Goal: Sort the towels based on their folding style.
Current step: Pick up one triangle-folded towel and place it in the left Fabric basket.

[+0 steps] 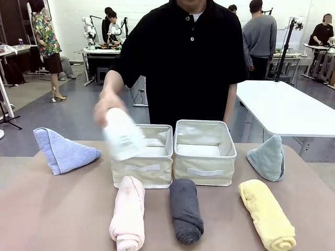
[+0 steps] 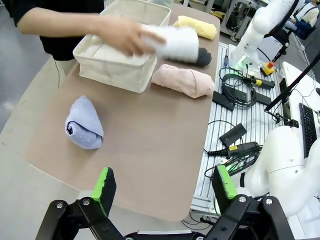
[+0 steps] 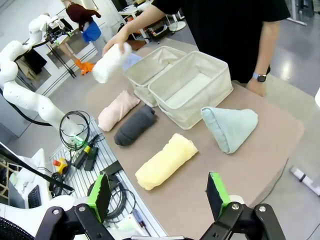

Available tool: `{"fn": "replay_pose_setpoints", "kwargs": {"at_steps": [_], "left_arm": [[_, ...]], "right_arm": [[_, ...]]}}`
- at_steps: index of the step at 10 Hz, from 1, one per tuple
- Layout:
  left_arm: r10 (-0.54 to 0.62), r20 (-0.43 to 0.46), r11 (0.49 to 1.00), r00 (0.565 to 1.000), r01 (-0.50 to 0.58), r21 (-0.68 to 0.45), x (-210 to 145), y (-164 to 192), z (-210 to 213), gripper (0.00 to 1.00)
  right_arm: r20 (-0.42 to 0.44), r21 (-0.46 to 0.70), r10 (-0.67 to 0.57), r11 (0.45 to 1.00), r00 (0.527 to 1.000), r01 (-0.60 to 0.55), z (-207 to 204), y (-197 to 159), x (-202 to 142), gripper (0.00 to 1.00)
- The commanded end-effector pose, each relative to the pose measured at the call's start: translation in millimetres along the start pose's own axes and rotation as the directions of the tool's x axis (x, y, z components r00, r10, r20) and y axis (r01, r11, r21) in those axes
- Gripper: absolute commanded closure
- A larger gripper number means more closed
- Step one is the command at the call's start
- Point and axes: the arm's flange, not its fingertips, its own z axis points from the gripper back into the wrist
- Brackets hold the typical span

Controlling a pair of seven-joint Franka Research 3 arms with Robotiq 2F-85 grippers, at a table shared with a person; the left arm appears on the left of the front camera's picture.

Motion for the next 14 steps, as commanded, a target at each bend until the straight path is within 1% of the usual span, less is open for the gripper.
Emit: {"fn": "replay_pose_setpoints", "kwargs": {"at_steps": [1,2,3,4,5,6,7,8,9,10,11,12,13,14], "left_arm": [[0.011,-0.099,0.999,0.995,-0.016,-0.044,3.8,12.7,-13.0,0.00],[-0.033,-0.240,0.997,0.970,0.017,-0.070,11.8,28.9,-35.2,0.00],[-0.057,-0.388,0.993,0.920,0.011,-0.118,23.8,47.1,-61.0,0.00],[-0.040,-0.518,0.989,0.854,-0.041,-0.145,35.1,66.3,-90.0,0.00],[0.003,-0.606,0.975,0.795,-0.137,-0.174,40.5,86.6,-120.5,0.00],[0.093,-0.628,0.956,0.773,-0.245,-0.160,43.9,104.4,-150.2,0.00],[0.158,-0.633,0.937,0.758,-0.318,-0.147,45.5,119.4,-182.0,0.00],[0.196,-0.614,0.936,0.765,-0.332,-0.114,47.5,128.4,-203.0,0.00],[0.215,-0.599,0.933,0.771,-0.343,-0.106,47.2,133.0,-217.7,0.00],[0.219,-0.625,0.939,0.749,-0.337,-0.075,43.5,136.7,-228.1,0.00],[0.225,-0.617,0.944,0.754,-0.327,-0.056,39.2,139.6,-235.3,0.00],[0.221,-0.592,0.948,0.775,-0.312,-0.055,39.3,137.7,-233.7,0.00],[0.210,-0.561,0.960,0.801,-0.279,-0.039,47.0,128.2,-221.4,0.00],[0.207,-0.625,0.942,0.753,-0.325,-0.079,38.9,144.3,-233.1,0.00]], "right_arm": [[0.018,0.011,0.020,1.000,1.000,-0.020,2.5,-2.0,1.8,0.00],[0.018,0.011,0.020,1.000,1.000,-0.020,2.5,-2.0,1.8,0.00],[0.018,0.011,0.020,1.000,1.000,-0.020,2.5,-2.0,1.8,0.00],[0.018,0.011,0.020,1.000,1.000,-0.020,2.5,-2.0,1.8,0.00],[0.018,0.011,0.020,1.000,1.000,-0.020,2.5,-2.0,1.8,0.00],[0.018,0.011,0.020,1.000,1.000,-0.020,2.5,-2.0,1.8,0.00],[0.018,0.011,0.020,1.000,1.000,-0.020,2.5,-2.0,1.8,0.00],[0.018,0.011,0.020,1.000,1.000,-0.020,2.5,-2.0,1.8,0.00],[0.018,0.011,0.020,1.000,1.000,-0.020,2.5,-2.0,1.8,0.00],[0.018,0.011,0.020,1.000,1.000,-0.020,2.5,-2.0,1.8,0.00],[0.018,0.011,0.020,1.000,1.000,-0.020,2.5,-2.0,1.8,0.00],[0.018,0.011,0.020,1.000,1.000,-0.020,2.5,-2.0,1.8,0.00],[0.018,0.011,0.020,1.000,1.000,-0.020,2.5,-2.0,1.8,0.00],[0.018,0.011,0.020,1.000,1.000,-0.020,2.5,-2.0,1.8,0.00]]}}
